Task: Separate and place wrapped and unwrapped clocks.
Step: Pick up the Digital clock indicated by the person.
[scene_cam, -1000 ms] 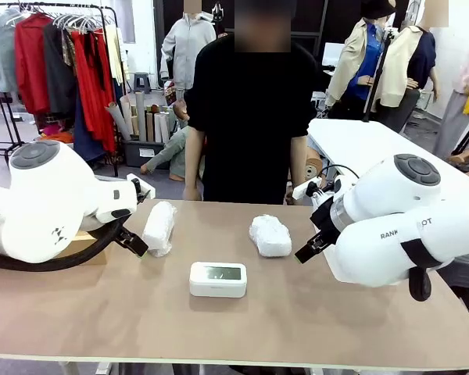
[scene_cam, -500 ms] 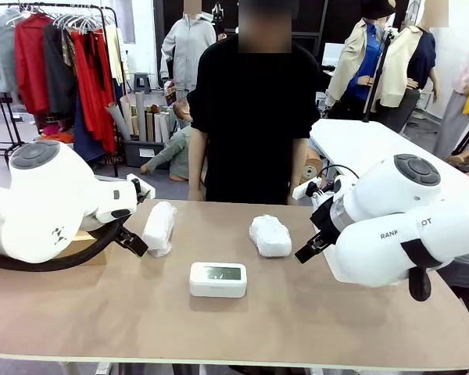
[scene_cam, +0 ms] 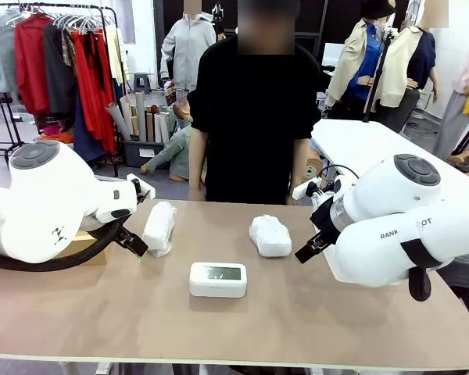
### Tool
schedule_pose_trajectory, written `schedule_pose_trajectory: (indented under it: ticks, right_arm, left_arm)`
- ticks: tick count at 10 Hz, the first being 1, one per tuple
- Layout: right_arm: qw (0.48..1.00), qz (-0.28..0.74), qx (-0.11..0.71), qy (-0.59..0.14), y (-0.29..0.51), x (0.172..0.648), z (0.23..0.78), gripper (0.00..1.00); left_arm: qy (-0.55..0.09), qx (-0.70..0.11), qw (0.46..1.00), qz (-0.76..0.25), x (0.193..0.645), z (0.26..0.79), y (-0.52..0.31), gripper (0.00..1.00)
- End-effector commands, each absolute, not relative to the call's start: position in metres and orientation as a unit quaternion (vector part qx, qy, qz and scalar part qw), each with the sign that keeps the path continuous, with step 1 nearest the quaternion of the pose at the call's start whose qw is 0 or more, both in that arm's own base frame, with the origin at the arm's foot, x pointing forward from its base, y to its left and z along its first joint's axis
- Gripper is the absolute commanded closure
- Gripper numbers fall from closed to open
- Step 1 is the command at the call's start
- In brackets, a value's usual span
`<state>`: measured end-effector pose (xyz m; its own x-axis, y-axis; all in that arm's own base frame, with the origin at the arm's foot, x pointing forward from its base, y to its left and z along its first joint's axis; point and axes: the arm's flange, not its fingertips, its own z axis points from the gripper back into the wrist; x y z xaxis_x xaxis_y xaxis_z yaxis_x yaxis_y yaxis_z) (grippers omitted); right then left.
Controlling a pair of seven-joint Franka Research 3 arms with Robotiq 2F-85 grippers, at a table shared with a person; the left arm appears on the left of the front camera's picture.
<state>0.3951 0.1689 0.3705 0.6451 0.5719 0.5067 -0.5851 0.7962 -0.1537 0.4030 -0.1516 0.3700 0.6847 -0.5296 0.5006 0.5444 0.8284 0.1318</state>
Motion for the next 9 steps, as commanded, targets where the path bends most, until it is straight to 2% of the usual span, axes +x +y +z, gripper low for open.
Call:
schedule_pose_trajectory:
  ticks: [1, 9]
  right_arm:
    - [0.907, 0.319, 0.012, -0.275, 0.1688, 0.3951, 0.3706, 0.0]
    - [0.907, 0.319, 0.012, -0.275, 0.1688, 0.3951, 0.3706, 0.0]
  left_arm:
    - [-0.269, -0.014, 0.918, -0.293, 0.4029, 0.3702, -0.1516, 0.0]
    - [-0.269, -0.014, 0.918, -0.293, 0.4029, 0.3702, -0.1516, 0.0]
